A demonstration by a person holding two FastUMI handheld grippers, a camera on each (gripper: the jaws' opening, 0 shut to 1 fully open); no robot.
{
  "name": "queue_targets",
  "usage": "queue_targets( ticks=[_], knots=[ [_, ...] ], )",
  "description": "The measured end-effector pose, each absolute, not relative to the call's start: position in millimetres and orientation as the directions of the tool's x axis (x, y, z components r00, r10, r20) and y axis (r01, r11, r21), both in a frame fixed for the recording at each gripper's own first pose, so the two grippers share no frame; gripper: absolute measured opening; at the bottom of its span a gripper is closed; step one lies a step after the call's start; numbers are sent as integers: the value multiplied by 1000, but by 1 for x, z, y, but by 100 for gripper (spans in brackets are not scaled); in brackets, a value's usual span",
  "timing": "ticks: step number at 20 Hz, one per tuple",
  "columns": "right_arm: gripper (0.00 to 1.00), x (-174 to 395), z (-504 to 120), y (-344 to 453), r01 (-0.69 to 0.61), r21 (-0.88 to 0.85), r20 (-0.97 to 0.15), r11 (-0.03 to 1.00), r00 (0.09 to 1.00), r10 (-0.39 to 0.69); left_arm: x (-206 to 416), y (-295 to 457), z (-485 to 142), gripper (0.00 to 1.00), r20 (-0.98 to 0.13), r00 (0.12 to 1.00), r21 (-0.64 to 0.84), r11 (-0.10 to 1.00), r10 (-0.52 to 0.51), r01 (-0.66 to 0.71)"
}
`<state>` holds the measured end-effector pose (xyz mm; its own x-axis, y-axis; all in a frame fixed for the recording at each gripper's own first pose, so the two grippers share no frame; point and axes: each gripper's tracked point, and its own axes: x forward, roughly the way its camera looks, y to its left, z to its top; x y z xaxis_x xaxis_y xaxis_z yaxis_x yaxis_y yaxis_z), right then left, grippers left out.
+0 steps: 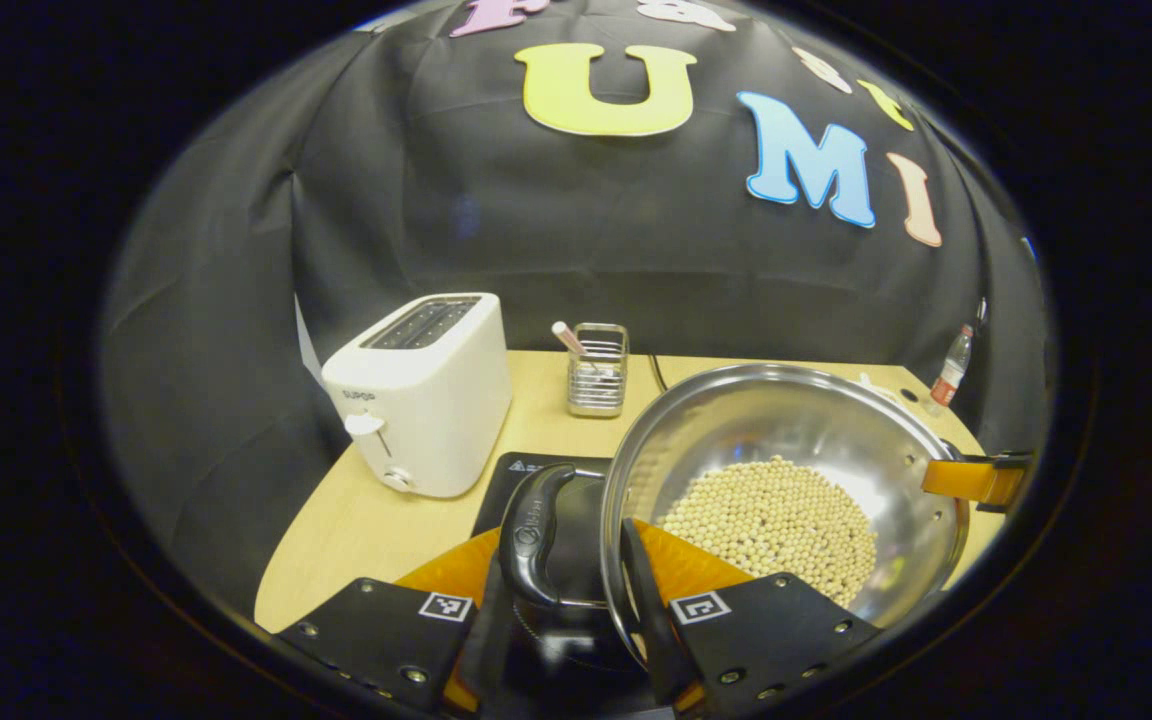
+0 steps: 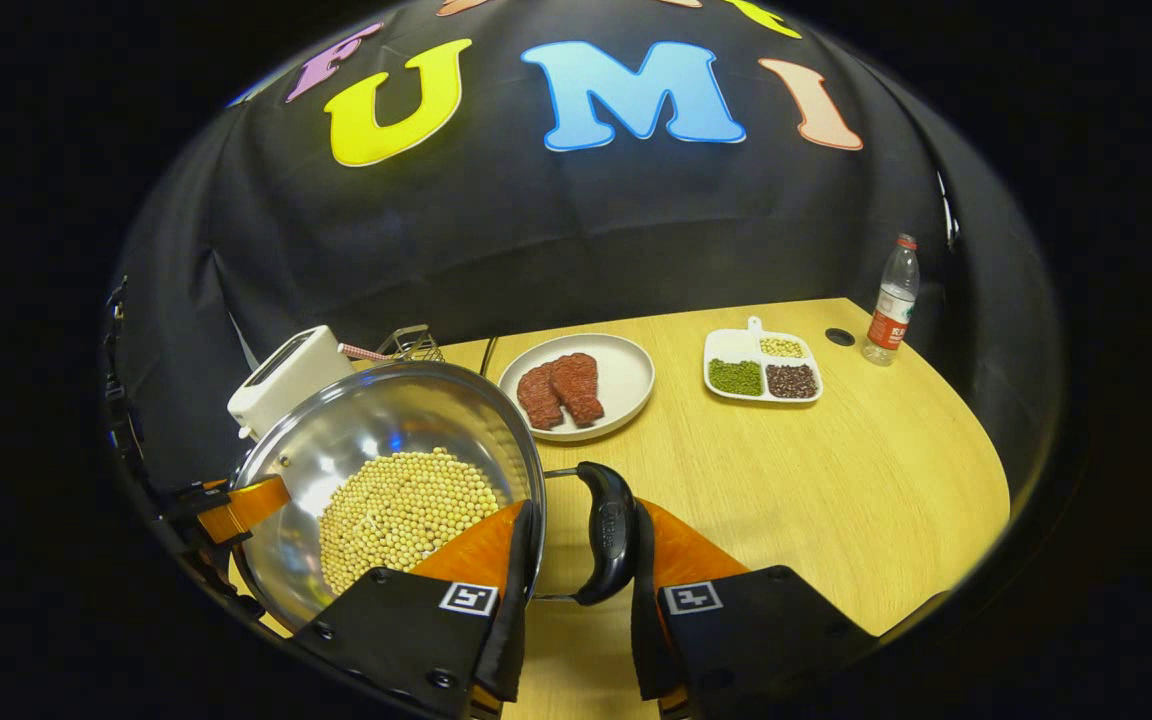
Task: First push the handle of the pot to place it horizontally, then grasp the pot with both hands and set it on the induction cooktop.
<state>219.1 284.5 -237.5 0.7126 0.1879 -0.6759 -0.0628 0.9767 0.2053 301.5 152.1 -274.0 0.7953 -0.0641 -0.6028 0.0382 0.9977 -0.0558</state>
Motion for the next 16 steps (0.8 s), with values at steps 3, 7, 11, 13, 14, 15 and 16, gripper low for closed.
queue_targets(
  ticks=[3,7,11,13,14,15,16],
  knots=[
    [46,222,-241,303,-77,199,-676,977,711,194,303,172,-282,57,-605,794,-57,998,-55,26],
    [43,221,-248,324,-88,202,-685,975,699,205,305,197,-290,57,-613,789,-55,998,-37,4],
    [43,221,-256,339,-98,200,-690,975,692,211,305,214,-297,56,-619,785,-61,998,-25,-17],
    [43,221,-259,346,-102,199,-691,975,690,213,306,219,-303,56,-624,781,-72,997,-25,-26],
    [43,221,-260,348,-103,199,-693,975,689,214,305,222,-306,56,-627,779,-74,997,-23,-30],
    [46,222,-261,350,-103,204,-693,974,687,218,306,224,-307,56,-627,779,-73,997,-22,-31],
    [43,223,-262,351,-103,208,-695,973,684,221,307,225,-308,56,-626,780,-71,997,-21,-31]
  ],
)
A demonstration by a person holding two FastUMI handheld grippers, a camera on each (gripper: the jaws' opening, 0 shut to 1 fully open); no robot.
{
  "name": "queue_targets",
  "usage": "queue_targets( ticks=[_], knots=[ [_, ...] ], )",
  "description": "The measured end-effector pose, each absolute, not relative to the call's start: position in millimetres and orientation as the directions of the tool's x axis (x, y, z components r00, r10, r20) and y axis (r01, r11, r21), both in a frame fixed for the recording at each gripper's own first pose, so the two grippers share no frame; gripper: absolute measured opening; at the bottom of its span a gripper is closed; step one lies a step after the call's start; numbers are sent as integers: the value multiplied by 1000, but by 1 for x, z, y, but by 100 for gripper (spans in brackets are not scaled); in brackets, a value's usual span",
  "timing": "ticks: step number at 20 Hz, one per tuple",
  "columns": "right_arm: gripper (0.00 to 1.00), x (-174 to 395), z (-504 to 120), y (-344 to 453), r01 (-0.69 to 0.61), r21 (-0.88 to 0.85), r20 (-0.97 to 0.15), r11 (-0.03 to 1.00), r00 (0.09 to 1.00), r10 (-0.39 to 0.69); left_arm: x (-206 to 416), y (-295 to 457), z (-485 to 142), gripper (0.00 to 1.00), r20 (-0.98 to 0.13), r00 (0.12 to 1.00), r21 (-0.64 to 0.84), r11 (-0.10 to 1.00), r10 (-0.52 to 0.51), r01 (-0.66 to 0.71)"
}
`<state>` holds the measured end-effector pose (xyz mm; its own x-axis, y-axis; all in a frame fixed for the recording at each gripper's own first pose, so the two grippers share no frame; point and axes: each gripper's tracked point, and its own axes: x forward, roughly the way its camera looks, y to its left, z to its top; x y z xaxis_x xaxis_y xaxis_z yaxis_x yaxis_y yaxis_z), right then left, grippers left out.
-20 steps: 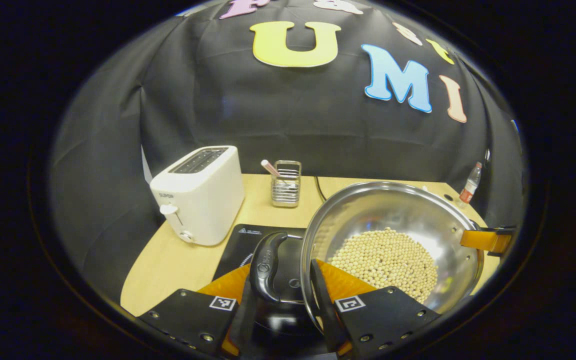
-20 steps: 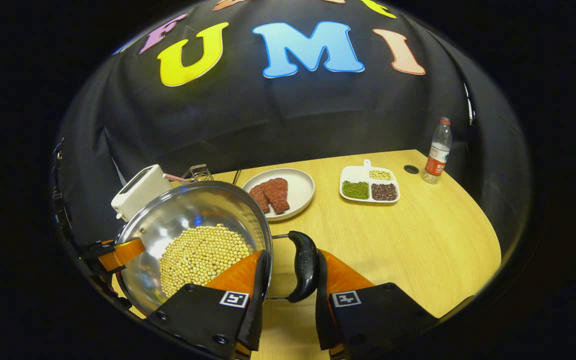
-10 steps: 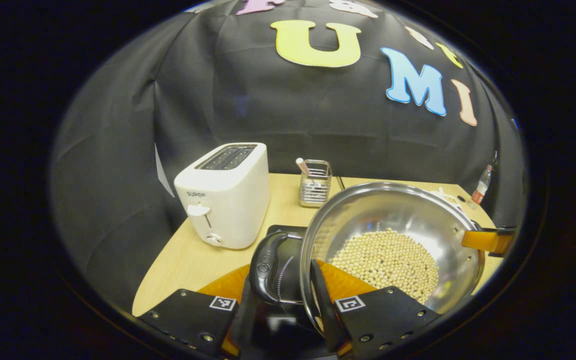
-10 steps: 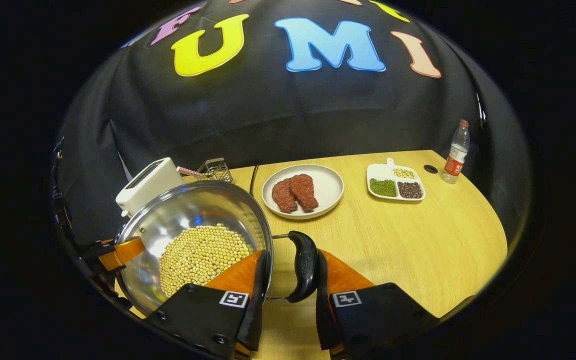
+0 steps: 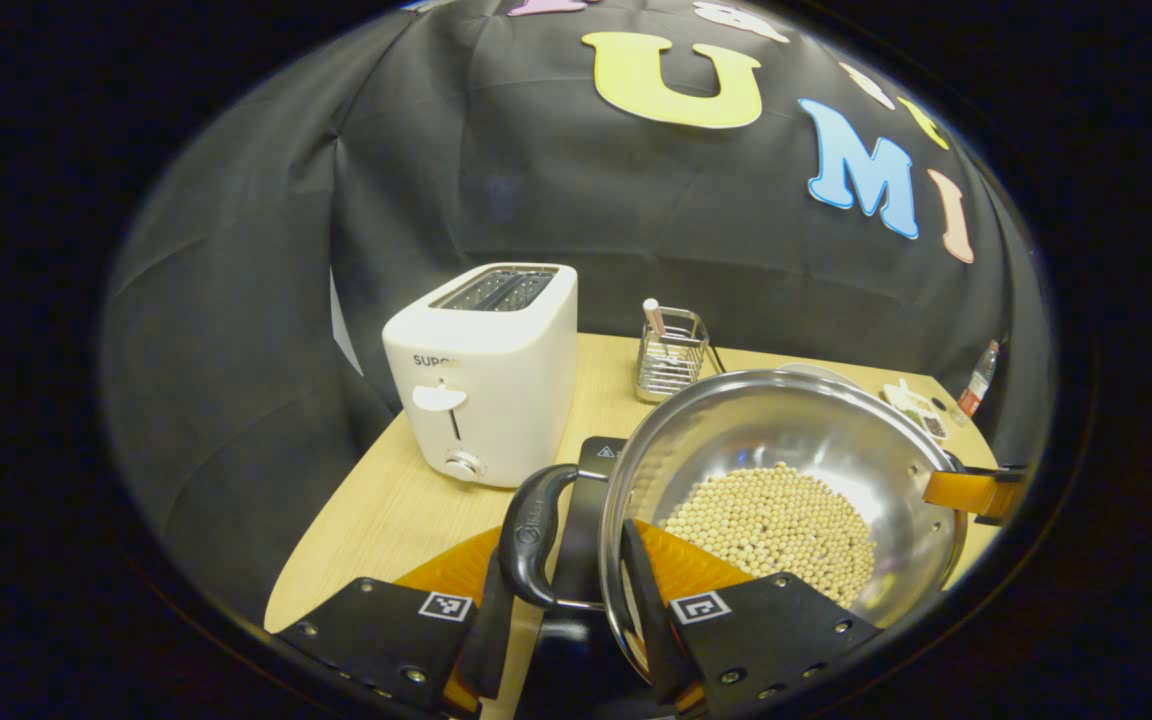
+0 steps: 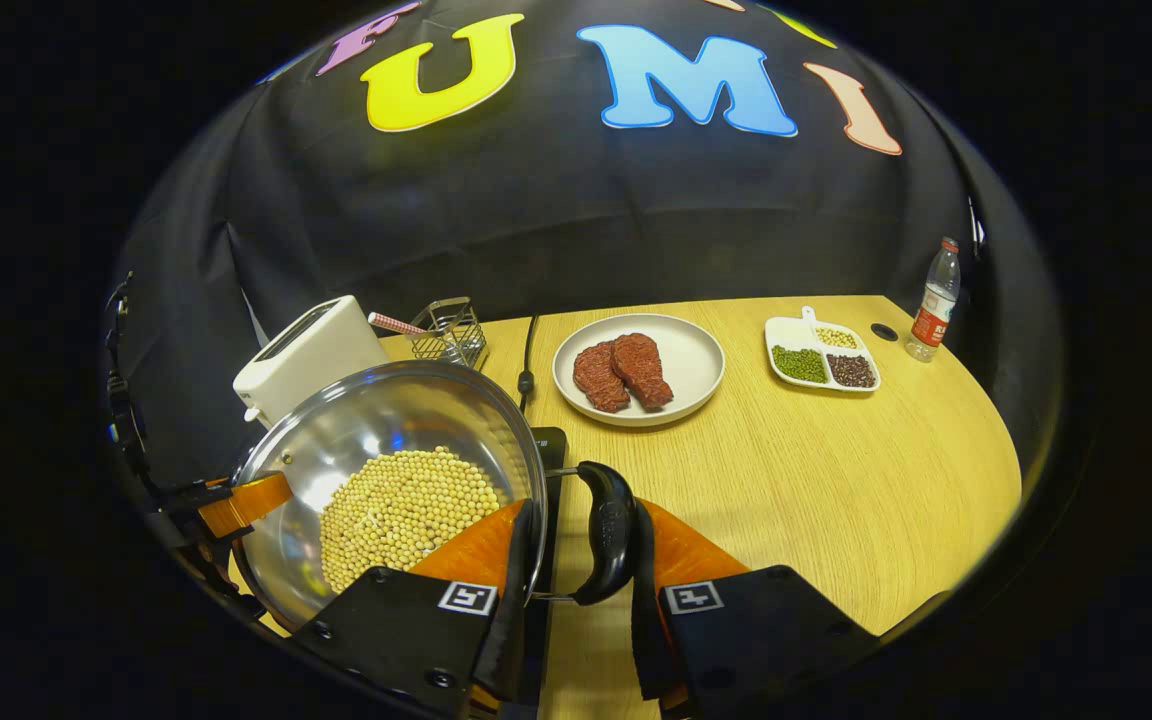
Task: First push the handle of the pot to place it horizontally, then grasp the pot with both hands and set it on the induction cooktop.
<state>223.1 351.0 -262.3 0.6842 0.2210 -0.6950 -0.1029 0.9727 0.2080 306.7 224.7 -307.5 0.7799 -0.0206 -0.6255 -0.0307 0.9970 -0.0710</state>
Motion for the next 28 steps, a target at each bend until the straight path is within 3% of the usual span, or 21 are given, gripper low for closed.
queue_targets(
  ticks=[6,7,8,17,28],
  knots=[
    [60,229,-246,348,-116,239,-665,964,704,250,310,233,-300,64,-583,812,-37,997,30,-63],
    [88,231,-236,342,-110,236,-649,965,721,241,312,235,-294,77,-571,820,-22,997,47,-72],
    [94,235,-227,336,-103,234,-631,967,741,231,311,236,-286,86,-558,828,-8,997,59,-76],
    [98,219,-114,242,-149,152,-356,977,914,194,287,178,-154,84,-291,954,14,998,66,-65],
    [98,146,-21,75,-106,59,-119,993,987,112,194,18,-27,84,-114,993,-38,999,8,-12]
  ],
)
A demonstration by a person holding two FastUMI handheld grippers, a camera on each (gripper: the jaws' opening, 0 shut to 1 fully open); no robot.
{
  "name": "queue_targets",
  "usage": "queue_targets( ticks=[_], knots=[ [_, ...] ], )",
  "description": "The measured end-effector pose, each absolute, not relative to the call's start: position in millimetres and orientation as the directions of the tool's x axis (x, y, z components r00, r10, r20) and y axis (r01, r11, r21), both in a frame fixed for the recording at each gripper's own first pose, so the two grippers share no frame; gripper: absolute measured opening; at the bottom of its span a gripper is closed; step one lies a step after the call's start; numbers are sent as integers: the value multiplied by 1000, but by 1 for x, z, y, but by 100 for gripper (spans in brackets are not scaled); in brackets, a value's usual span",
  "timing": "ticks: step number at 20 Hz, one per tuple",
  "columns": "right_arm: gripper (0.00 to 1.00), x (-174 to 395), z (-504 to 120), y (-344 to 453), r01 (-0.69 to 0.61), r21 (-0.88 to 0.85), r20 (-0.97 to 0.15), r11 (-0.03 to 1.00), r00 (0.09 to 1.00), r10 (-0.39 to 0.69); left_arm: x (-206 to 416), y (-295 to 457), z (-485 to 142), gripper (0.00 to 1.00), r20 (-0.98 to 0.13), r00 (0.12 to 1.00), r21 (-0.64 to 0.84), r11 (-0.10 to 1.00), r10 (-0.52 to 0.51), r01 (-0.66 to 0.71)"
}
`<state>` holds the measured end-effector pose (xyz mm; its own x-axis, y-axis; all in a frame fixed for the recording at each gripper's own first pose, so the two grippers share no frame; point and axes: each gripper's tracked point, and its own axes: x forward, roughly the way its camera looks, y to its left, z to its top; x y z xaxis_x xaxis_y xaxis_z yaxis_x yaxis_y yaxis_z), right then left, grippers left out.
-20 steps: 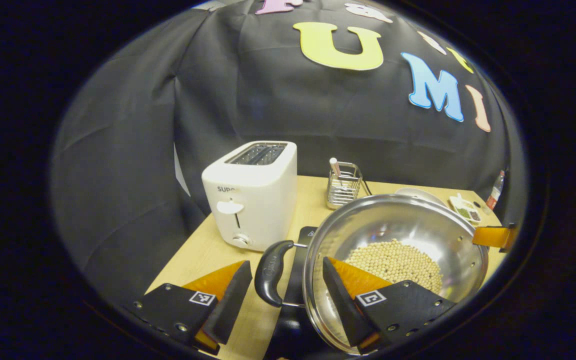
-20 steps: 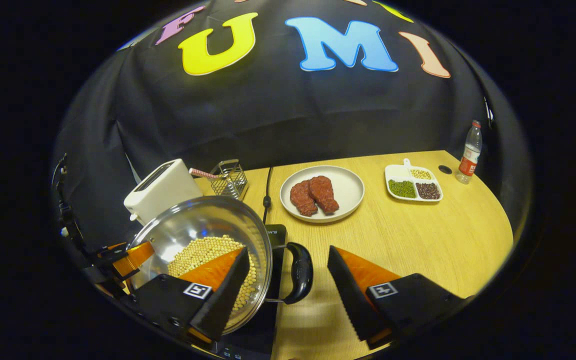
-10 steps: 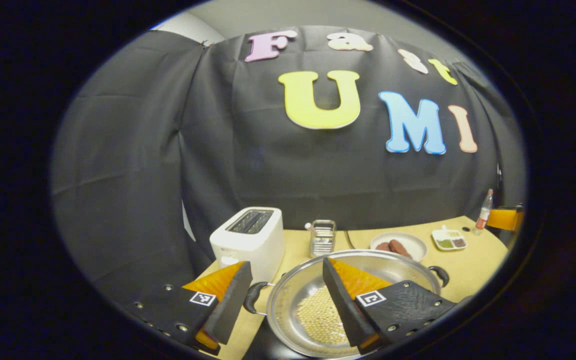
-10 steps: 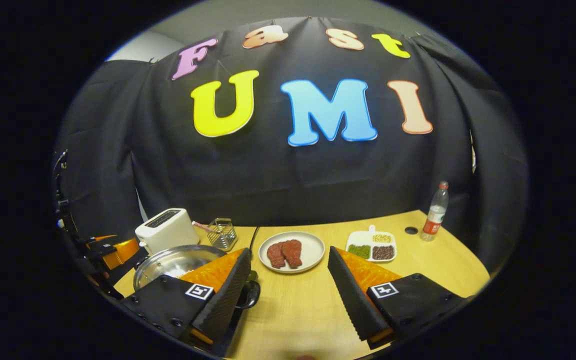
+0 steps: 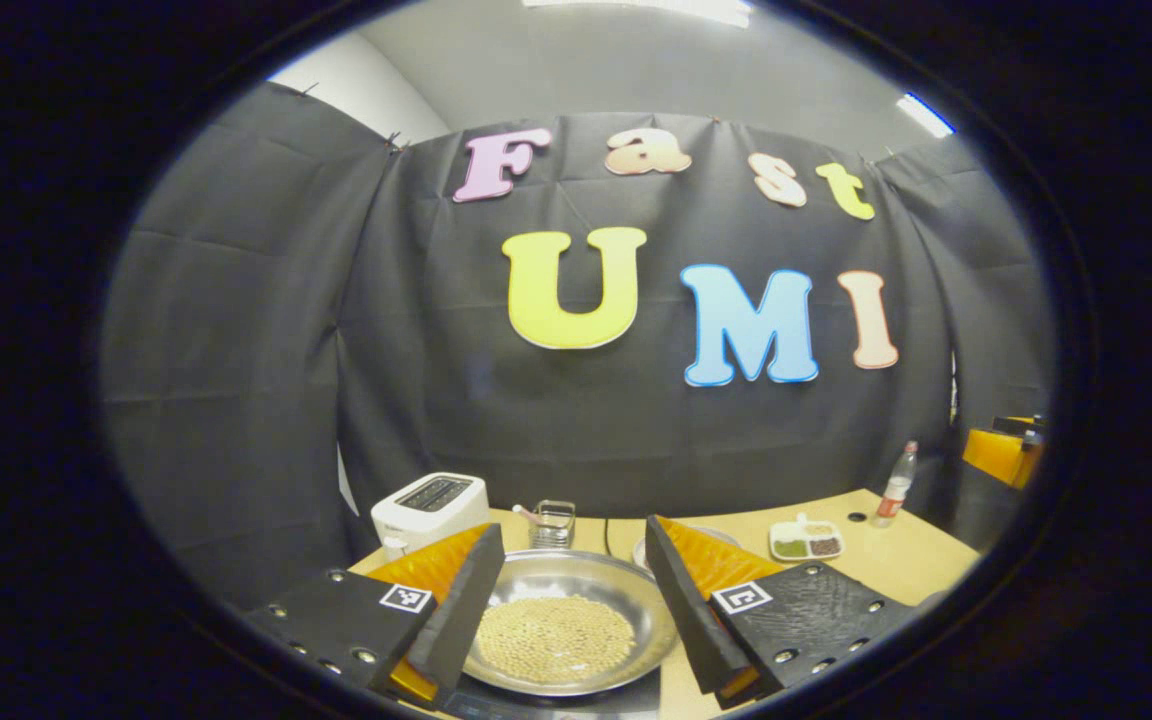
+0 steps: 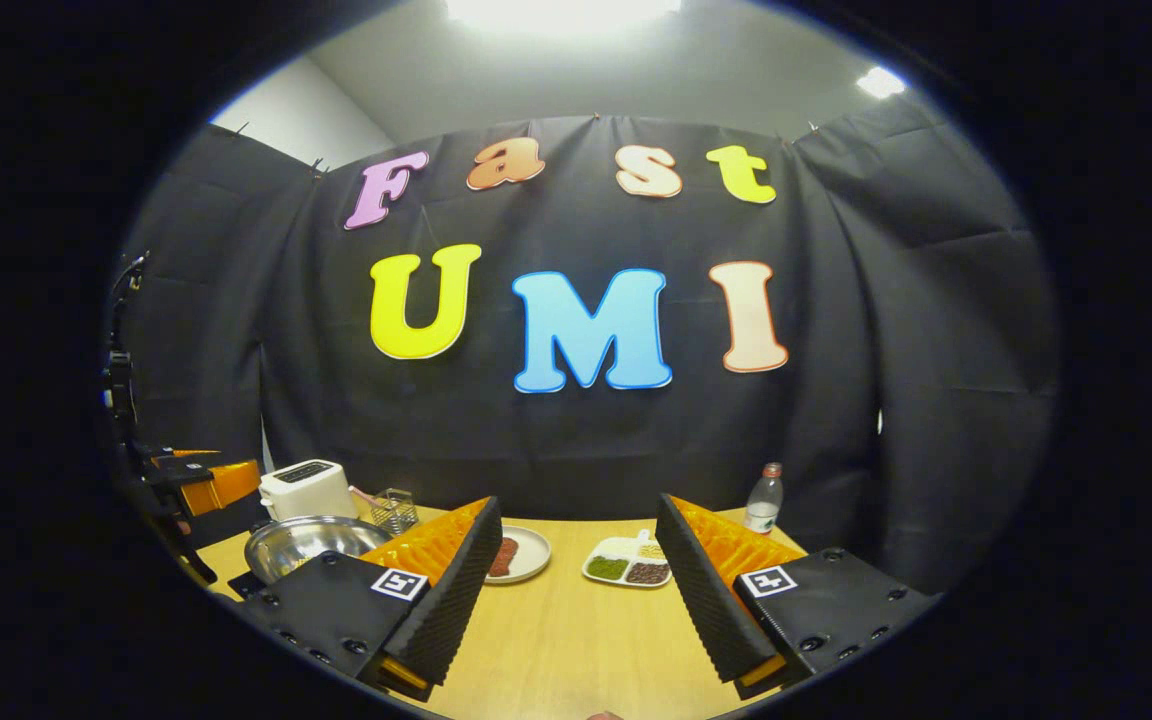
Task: First push the handle of the pot to place it horizontally, then grasp the pot with both hands and set it on the induction cooktop.
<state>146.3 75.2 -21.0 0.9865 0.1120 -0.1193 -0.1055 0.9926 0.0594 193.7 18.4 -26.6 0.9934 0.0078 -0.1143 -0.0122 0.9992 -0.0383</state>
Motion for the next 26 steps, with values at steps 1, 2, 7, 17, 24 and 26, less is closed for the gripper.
queue_targets(
  ticks=[1,2,7,17,24,26],
  knots=[
    [98,137,-18,63,-102,60,-110,993,988,108,182,2,-15,84,-100,995,-39,999,-2,-2],
    [98,128,-15,49,-95,60,-99,994,990,100,171,-14,-9,84,-91,996,-36,999,-14,10],
    [97,71,-7,11,-101,74,-76,992,991,106,111,-65,21,86,-54,998,-19,999,-29,28],
    [97,0,25,-4,-59,83,-11,995,998,60,19,-82,50,84,10,996,-10,996,-85,85],
    [98,-38,33,9,-31,81,-1,996,1000,31,-23,-62,59,83,39,993,5,993,-115,115],
    [98,-46,34,12,-31,67,-1,997,1000,31,-32,-53,61,83,45,993,6,994,-111,111]
  ],
)
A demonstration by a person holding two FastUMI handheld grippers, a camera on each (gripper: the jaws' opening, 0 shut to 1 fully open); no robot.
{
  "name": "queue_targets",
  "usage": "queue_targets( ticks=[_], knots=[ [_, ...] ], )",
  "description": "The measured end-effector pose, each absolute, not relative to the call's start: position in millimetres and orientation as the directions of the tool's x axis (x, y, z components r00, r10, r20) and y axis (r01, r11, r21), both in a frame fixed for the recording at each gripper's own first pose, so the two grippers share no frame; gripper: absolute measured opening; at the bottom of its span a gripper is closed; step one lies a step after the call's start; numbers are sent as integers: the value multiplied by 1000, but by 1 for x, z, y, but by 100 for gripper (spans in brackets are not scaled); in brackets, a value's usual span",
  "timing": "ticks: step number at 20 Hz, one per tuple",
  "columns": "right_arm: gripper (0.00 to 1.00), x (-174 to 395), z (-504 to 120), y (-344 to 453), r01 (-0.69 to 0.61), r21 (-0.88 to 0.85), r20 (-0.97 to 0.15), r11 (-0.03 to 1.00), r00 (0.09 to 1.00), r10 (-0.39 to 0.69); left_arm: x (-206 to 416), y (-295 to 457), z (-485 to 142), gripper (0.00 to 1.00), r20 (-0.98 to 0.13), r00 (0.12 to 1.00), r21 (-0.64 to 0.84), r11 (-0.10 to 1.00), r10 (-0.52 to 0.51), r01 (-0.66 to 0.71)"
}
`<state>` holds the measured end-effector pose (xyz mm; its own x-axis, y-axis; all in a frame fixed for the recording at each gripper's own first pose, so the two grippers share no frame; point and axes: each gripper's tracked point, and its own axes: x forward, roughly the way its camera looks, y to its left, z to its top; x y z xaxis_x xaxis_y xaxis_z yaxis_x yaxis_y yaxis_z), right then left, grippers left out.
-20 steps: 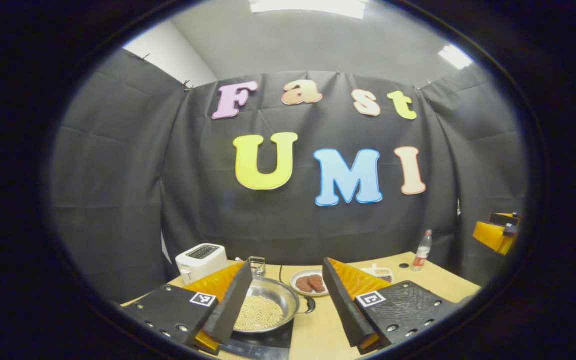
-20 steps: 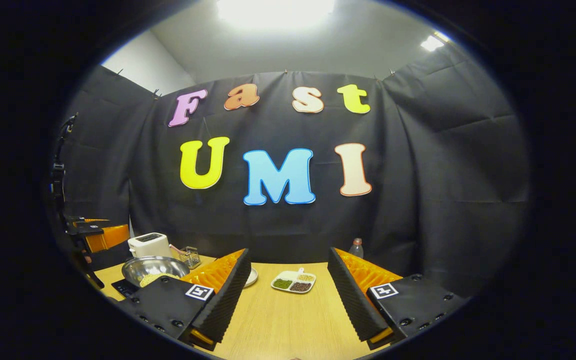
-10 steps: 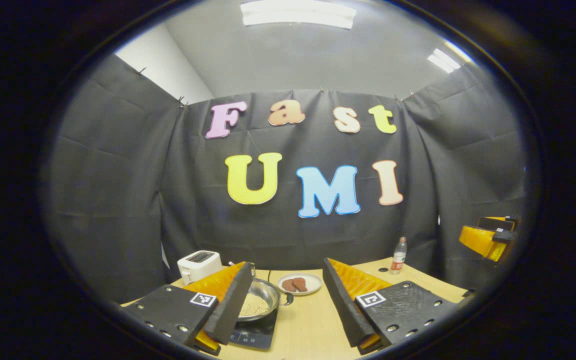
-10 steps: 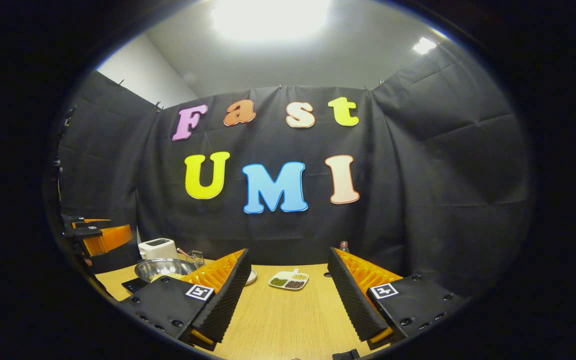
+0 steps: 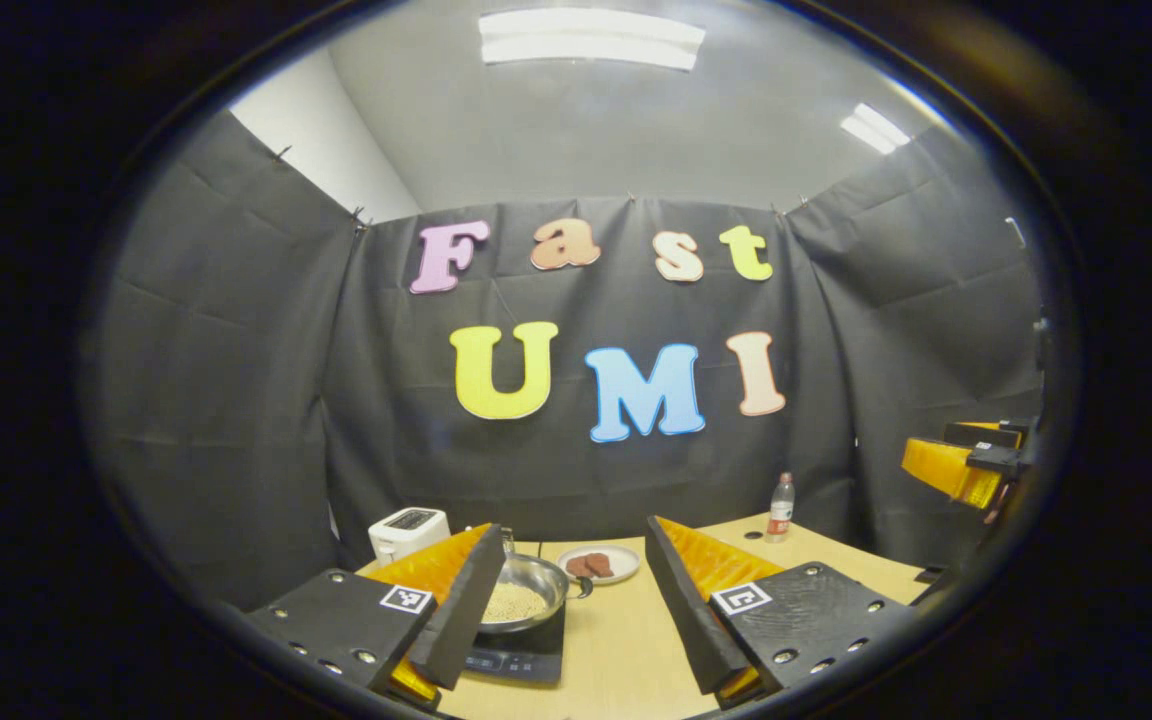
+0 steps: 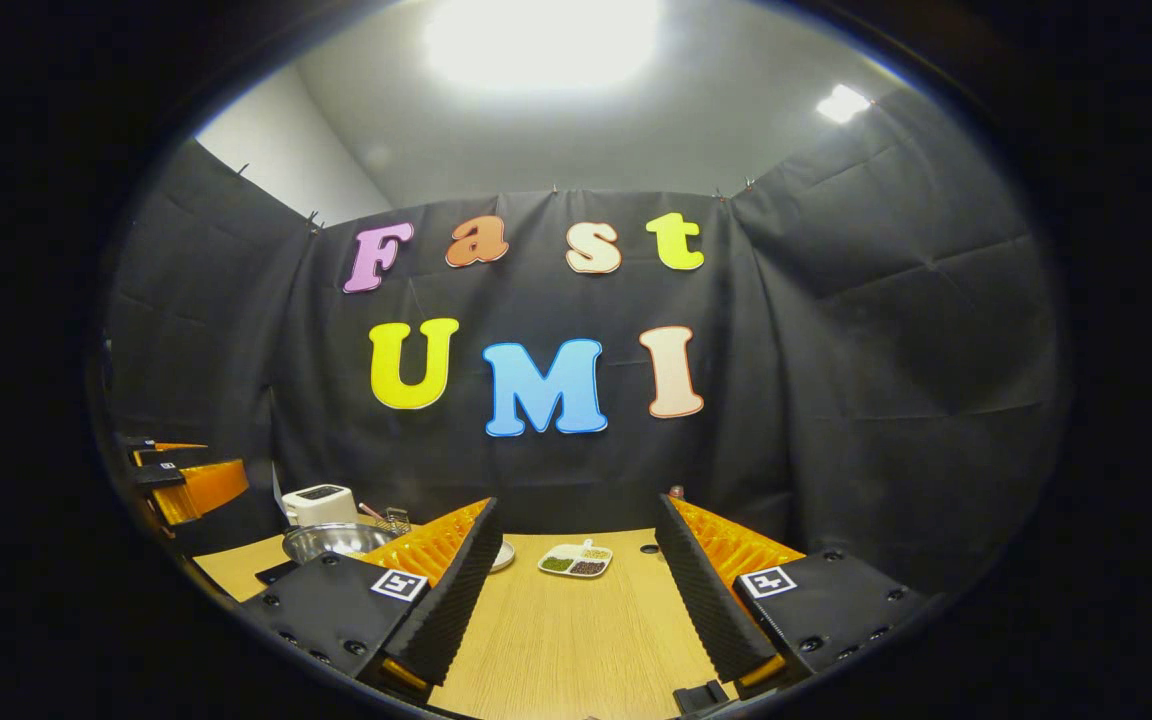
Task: First push the handle of the pot to place it horizontally, then grasp the pot with both hands and set it on the induction cooktop.
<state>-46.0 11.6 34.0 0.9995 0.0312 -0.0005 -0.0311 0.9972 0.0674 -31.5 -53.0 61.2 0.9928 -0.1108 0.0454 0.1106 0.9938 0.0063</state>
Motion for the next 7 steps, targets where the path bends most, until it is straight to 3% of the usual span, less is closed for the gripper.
queue_targets(
  ticks=[7],
  knots=[
    [98,-58,40,19,-22,42,9,999,1000,21,-44,-27,55,85,43,995,-14,996,-89,89]
  ],
)
